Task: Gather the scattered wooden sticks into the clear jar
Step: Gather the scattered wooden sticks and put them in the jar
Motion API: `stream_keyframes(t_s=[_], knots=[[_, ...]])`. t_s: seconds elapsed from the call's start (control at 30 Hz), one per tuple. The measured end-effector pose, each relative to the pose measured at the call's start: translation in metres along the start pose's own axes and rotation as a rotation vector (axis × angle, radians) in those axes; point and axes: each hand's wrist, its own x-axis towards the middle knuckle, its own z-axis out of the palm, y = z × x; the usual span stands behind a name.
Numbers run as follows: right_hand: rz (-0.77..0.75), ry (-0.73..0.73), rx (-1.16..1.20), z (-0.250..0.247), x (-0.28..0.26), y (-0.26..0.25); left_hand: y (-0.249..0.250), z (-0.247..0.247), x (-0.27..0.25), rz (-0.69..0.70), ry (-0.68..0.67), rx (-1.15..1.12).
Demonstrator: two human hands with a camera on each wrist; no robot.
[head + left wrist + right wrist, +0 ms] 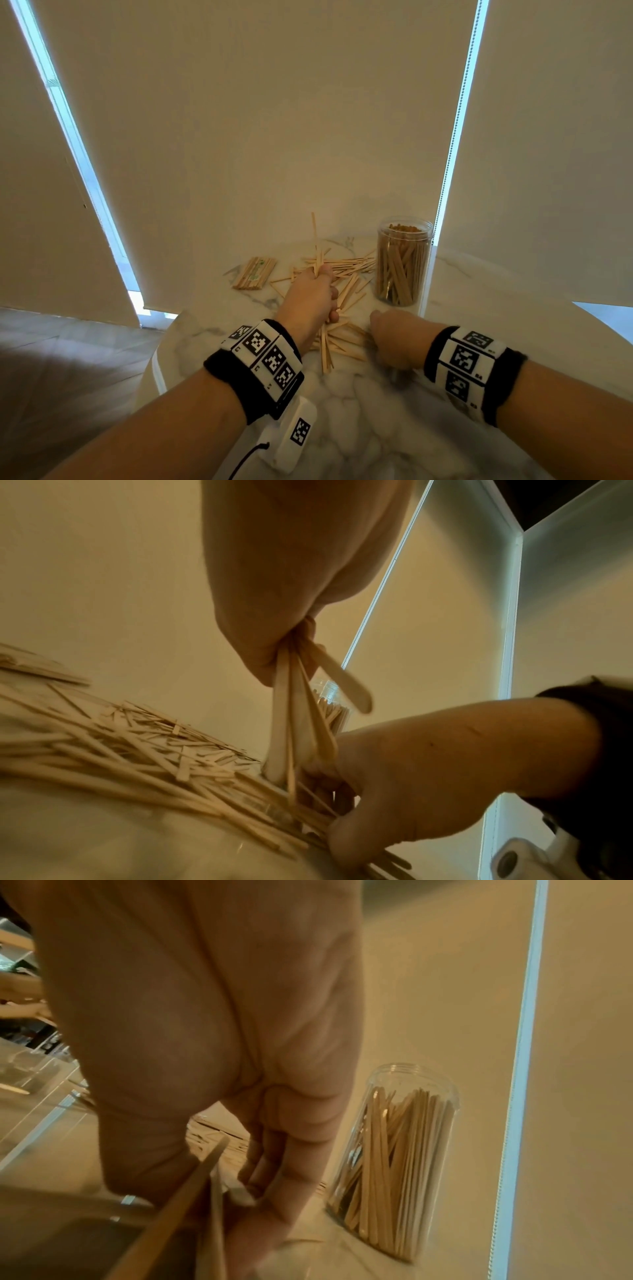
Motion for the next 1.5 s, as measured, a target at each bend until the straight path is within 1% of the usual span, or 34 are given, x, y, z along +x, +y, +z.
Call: stream_keyframes(t_s=[0.13, 0.2, 0.33, 0.43, 0.53, 0.6, 0.67, 0.7, 0.77, 0.87, 0.97, 1.07, 1.1, 1.17, 1.23, 1.3, 1.37, 1.43, 1.5], knots=[[-0.011, -0.005, 0.105, 0.001, -0.003, 0.016, -0.001, -0.01, -0.002, -0.001, 0.018, 0.018], [-0.008, 0.02, 0.25, -0.003, -0.004, 0.027, -0.002, -0.016, -0.003, -0.008, 0.027, 0.041], [-0.01, 0.167, 0.467, -0.02, -0.012, 0.037, -0.009, -0.017, 0.004, -0.006, -0.01, 0.103], [-0.1, 0.295, 0.624, -0.034, -0.019, 0.033, -0.013, -0.007, 0.008, 0.029, -0.015, 0.183], [-0.188, 0.412, 0.735, -0.047, -0.026, 0.022, -0.012, 0.009, 0.005, 0.07, -0.104, 0.187], [-0.268, 0.408, 0.784, -0.054, -0.029, 0.014, -0.008, 0.018, 0.005, 0.091, -0.136, 0.181], [-0.326, 0.397, 0.814, -0.057, -0.027, 0.008, -0.004, 0.025, 0.005, 0.123, -0.135, 0.148], [-0.324, 0.419, 0.832, -0.056, -0.023, 0.008, -0.003, 0.026, 0.009, 0.128, -0.123, 0.123], [-0.269, 0.489, 0.88, -0.053, -0.013, 0.009, -0.005, 0.026, 0.015, 0.117, -0.095, 0.068], [-0.208, 0.575, 0.884, -0.05, -0.005, 0.009, -0.007, 0.028, 0.022, 0.086, -0.096, -0.036], [-0.252, 0.629, 0.909, -0.049, 0.001, 0.01, -0.004, 0.026, 0.026, 0.063, -0.125, -0.096], [-0.249, 0.687, 0.935, -0.047, 0.009, 0.013, -0.001, 0.027, 0.027, 0.097, -0.145, -0.142], [-0.234, 0.721, 0.934, -0.047, 0.011, 0.014, -0.001, 0.03, 0.029, 0.101, -0.131, -0.17], [-0.22, 0.796, 0.917, -0.048, 0.013, 0.014, 0.001, 0.034, 0.034, 0.103, -0.05, -0.194], [-0.214, 0.831, 0.898, -0.05, 0.016, 0.015, 0.002, 0.036, 0.044, 0.115, 0.018, -0.182], [-0.223, 0.807, 0.927, -0.053, 0.02, 0.017, 0.004, 0.038, 0.053, 0.118, 0.05, -0.17], [-0.225, 0.776, 0.929, -0.055, 0.024, 0.02, 0.011, 0.043, 0.057, 0.1, 0.062, -0.221], [-0.199, 0.743, 0.92, -0.056, 0.025, 0.025, 0.021, 0.048, 0.06, 0.088, 0.047, -0.337], [-0.121, 0.68, 0.843, -0.056, 0.025, 0.03, 0.033, 0.052, 0.061, 0.085, 0.036, -0.471]])
